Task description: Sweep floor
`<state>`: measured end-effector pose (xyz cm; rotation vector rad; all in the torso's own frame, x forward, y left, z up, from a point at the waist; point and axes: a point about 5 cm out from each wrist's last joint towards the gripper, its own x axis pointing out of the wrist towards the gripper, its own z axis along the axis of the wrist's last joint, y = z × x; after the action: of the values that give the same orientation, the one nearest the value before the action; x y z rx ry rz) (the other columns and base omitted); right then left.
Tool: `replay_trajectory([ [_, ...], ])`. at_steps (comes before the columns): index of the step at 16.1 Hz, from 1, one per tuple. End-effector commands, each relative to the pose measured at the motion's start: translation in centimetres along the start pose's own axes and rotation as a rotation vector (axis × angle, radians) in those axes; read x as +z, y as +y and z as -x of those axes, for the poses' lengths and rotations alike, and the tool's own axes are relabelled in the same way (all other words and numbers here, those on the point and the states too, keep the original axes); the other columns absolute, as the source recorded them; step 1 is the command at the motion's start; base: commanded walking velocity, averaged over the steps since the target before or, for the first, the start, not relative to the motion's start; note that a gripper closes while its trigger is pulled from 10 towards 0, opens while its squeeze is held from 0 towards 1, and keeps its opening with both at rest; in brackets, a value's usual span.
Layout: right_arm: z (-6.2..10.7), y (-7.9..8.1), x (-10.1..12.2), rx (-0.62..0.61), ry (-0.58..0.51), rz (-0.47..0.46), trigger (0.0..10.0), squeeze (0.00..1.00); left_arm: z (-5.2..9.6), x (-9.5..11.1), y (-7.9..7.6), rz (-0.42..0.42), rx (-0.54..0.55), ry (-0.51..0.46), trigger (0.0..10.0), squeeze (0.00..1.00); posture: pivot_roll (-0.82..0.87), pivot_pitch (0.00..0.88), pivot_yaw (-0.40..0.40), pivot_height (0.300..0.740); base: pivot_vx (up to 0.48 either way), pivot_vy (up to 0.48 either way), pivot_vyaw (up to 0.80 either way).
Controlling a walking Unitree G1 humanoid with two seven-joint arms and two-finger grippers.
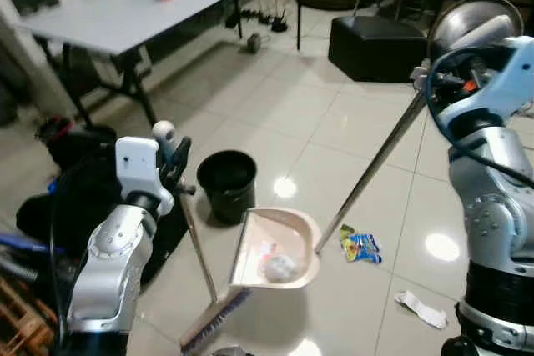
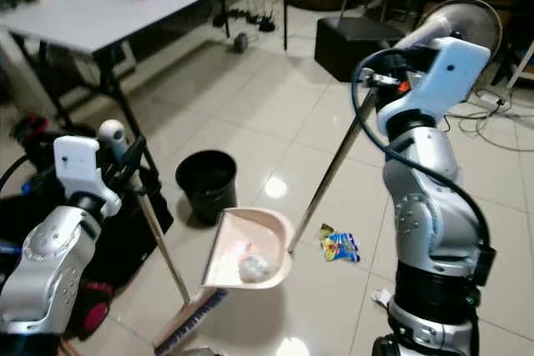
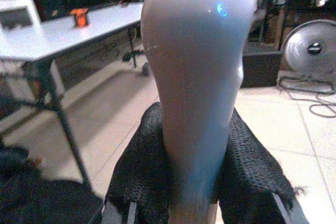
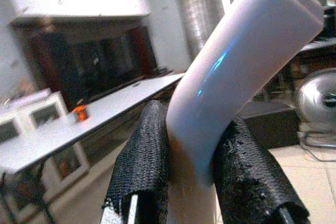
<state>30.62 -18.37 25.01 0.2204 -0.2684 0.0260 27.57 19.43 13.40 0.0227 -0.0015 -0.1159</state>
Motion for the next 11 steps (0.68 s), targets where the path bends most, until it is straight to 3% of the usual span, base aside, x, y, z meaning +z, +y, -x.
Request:
replay_trajectory([
  [1, -0.3, 0.5, 1.2, 0.031, -0.054, -0.003, 10.0, 0.00, 0.0, 0.9, -0.1, -0.020, 0.008, -0.040, 10.0, 0.00, 0.00, 0.000, 0.047, 0.740, 0.000, 0.349, 0.00],
  [3, -0.4, 0.6, 1.3, 0.038, -0.054, -0.001, 10.0, 0.00, 0.1, 0.9, -0.2, -0.027, 0.016, -0.044, 10.0, 0.00, 0.00, 0.000, 0.039, 0.740, 0.000, 0.000, 0.00],
  [5, -0.6, 0.5, 1.4, 0.044, -0.054, 0.003, 10.0, 0.00, 0.1, 1.1, -0.8, -0.090, 0.007, -0.056, 10.0, 0.00, 0.00, 0.000, 0.029, 0.740, 0.000, -0.480, 0.00],
  [8, -0.7, 0.4, 1.5, 0.044, -0.053, 0.005, 10.0, 0.00, 0.0, 1.0, -1.1, -0.084, 0.006, -0.051, 10.0, 0.00, 0.00, 0.000, 0.030, 0.740, 0.000, -0.480, 0.00],
  [9, -0.7, 0.4, 1.5, 0.042, -0.053, 0.006, 10.0, 0.00, 0.0, 0.9, -1.1, -0.040, 0.004, -0.040, 10.0, 0.00, 0.00, 0.000, 0.032, 0.740, 0.000, 0.000, 0.00],
  [11, -0.8, 0.2, 1.6, 0.034, -0.056, 0.002, 10.0, 0.00, -0.2, 1.1, -1.1, -0.051, 0.003, -0.042, 10.0, 0.00, 0.00, 0.000, 0.036, 0.740, 0.000, 0.000, 0.00],
])
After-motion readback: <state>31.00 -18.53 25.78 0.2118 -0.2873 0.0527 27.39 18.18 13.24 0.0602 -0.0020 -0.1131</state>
